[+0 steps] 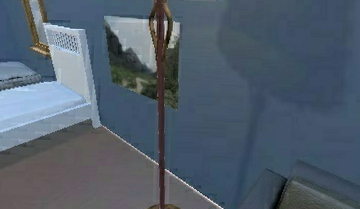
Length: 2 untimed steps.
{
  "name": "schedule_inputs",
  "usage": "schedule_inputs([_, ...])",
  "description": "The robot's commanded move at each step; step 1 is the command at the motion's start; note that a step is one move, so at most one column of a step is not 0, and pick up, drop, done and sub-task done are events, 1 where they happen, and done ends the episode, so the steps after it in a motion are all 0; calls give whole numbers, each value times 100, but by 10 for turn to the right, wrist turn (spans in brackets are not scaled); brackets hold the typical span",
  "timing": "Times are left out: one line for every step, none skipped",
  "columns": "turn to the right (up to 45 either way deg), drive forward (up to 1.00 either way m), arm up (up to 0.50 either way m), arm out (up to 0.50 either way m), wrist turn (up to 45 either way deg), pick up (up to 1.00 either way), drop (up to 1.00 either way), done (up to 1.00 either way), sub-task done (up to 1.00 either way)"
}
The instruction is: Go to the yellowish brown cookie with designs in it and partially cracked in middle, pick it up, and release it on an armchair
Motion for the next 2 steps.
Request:
schedule_inputs([0,0,-46,0,0,0,0,0,0])
schedule_inputs([0,0,-32,0,0,0,0,0,0])
